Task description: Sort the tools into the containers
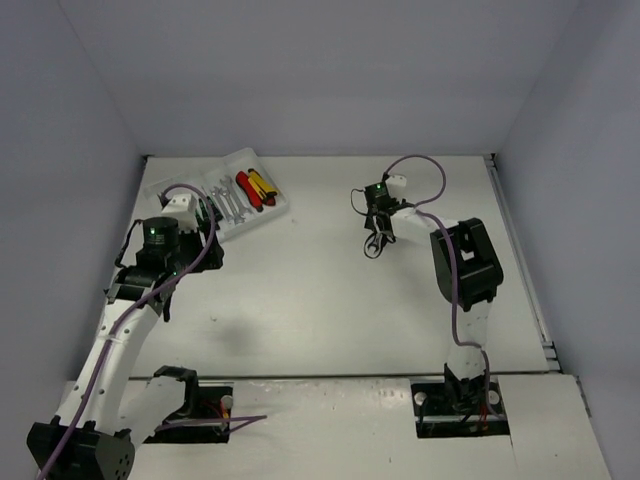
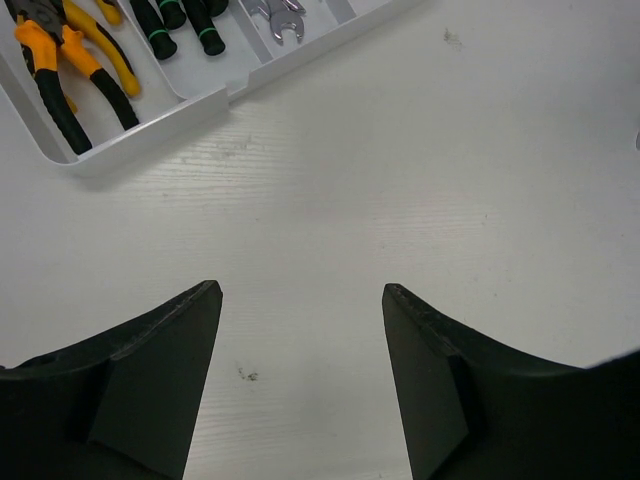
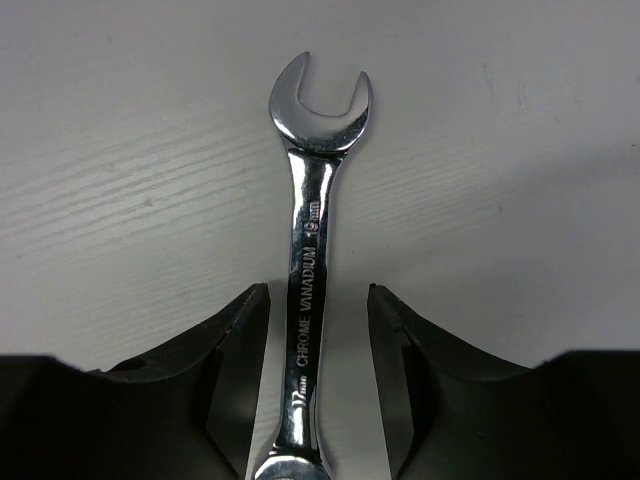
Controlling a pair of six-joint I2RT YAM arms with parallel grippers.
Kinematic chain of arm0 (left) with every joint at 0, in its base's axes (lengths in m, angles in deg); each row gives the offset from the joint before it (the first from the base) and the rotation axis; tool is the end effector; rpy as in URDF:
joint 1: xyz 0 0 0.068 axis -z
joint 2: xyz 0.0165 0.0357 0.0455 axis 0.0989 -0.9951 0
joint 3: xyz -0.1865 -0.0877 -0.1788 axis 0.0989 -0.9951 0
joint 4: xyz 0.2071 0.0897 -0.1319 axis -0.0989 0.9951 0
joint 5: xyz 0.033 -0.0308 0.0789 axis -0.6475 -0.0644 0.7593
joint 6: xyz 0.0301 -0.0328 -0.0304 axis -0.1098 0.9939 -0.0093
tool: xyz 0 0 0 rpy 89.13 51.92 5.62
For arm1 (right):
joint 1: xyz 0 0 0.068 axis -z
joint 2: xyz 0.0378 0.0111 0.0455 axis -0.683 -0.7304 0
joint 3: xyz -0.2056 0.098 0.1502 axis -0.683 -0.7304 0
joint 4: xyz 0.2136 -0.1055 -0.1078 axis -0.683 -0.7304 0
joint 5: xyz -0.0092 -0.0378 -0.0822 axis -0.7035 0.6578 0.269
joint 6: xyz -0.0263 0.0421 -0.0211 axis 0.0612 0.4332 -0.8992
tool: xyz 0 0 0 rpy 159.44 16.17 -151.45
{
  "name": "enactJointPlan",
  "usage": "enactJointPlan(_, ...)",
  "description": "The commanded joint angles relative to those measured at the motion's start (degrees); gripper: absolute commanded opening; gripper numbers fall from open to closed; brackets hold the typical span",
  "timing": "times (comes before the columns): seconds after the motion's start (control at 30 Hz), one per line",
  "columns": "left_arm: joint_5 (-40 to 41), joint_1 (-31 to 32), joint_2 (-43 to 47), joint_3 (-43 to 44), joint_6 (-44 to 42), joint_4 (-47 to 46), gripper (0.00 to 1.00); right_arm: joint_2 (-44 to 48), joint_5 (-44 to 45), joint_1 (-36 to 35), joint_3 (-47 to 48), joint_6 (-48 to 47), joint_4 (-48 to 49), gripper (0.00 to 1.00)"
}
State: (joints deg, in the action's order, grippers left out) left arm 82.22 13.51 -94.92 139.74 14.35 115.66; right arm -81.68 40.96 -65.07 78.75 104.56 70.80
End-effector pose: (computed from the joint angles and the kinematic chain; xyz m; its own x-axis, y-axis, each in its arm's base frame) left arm 0.1959 -0.0314 0.3253 -0.5468 -0.2154 -0.8090 0.0839 0.9474 -0.3090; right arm 0.4167 0.1552 0.1649 -0.5516 0.2386 -0.7993 0.1680 0.9704 0.1737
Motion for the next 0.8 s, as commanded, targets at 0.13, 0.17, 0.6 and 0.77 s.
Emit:
enactJointPlan(0.13, 0.5, 0.4, 3.0, 1.8, -0.4, -4.2, 0.62, -1.3, -0.8, -0.2, 3.4, 0.9, -1.2, 0.29)
enactJointPlan(0.17, 0.6, 0.4, 3.2, 1.8, -0.3, -4.2, 0.62, -1.1, -1.1, -0.5, 3.0, 0.9, -1.4, 0.26)
enactJointPlan(0.6, -1.3, 0.5, 3.9, 1.8, 0.2, -4.2, 0.62, 8.9, -3.0, -15.1, -18.5, -1.4, -2.5, 0.00)
enactJointPlan(0.77, -1.7, 0.5, 3.9, 1.8, 0.0, -4.2, 0.62, 16.8, -9.5, -27.6, -27.9, -1.4, -2.5, 0.00)
